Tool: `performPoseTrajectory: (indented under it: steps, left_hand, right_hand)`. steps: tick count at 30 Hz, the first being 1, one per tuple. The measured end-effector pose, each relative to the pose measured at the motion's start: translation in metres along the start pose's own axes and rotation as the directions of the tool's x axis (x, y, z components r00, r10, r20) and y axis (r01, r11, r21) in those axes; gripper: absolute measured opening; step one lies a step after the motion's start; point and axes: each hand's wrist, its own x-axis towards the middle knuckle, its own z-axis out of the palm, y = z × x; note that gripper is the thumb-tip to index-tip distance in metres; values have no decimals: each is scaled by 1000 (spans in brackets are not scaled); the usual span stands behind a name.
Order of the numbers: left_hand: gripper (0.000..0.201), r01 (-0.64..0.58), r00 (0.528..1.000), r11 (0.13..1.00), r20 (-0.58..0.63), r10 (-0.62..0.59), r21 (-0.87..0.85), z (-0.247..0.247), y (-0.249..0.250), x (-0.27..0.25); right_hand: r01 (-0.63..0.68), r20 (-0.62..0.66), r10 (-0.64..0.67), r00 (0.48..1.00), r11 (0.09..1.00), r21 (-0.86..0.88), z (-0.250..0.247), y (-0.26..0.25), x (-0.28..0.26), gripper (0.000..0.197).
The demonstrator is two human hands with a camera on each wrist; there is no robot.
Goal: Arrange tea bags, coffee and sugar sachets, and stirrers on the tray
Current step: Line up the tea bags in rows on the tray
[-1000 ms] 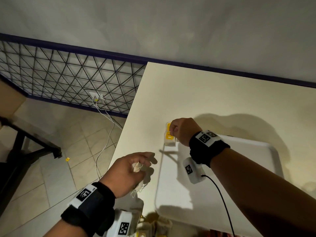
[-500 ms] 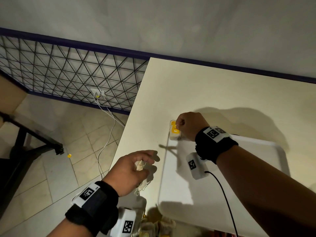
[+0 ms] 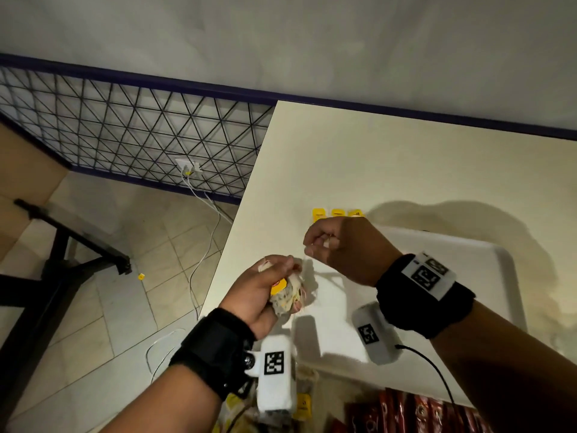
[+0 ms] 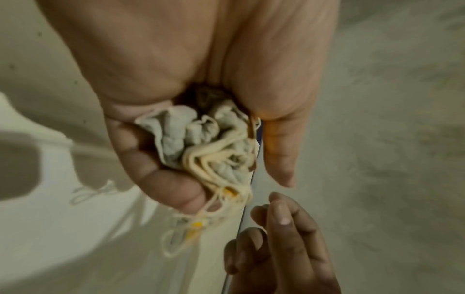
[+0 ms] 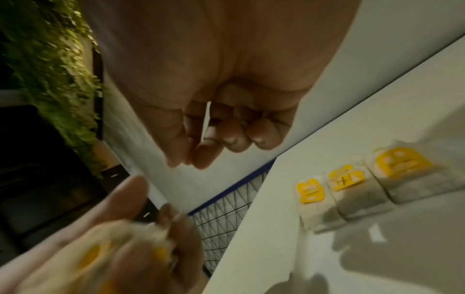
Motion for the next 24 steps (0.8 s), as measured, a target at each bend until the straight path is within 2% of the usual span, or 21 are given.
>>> performPoseTrajectory:
  steps: [3,6,8,17,21,24]
  left_hand:
    - [26,13,995,996,101,-3,-94,14,-7,-5]
    - [42,33,998,998,62,-29,-57,29,-12,-14]
    - [51,33,998,998,50,-30,-44,38,-17,-20]
    - [74,17,999,990,39,-12,-143,64,-40,-34]
    - [78,15,999,1000,40,-15,-3,72,-44,-40]
    - [84,20,996,998,81,-26,66,77,-46,-44]
  right_hand:
    - [123,15,-123,992,991,43,1,-3,-26,17]
    - [315,-48,-313,949,948,46,2,-2,-43,11]
    - [379,-40,-378,925,925,26,3,0,-52,17]
    - [274,-19,-278,960,953,-129,-13,0,-78,19]
    - [198,-83,-206,975,976,-93,-21,-3,-89,17]
    - [156,-37,-161,986,982,-102,-26,-5,-92,13]
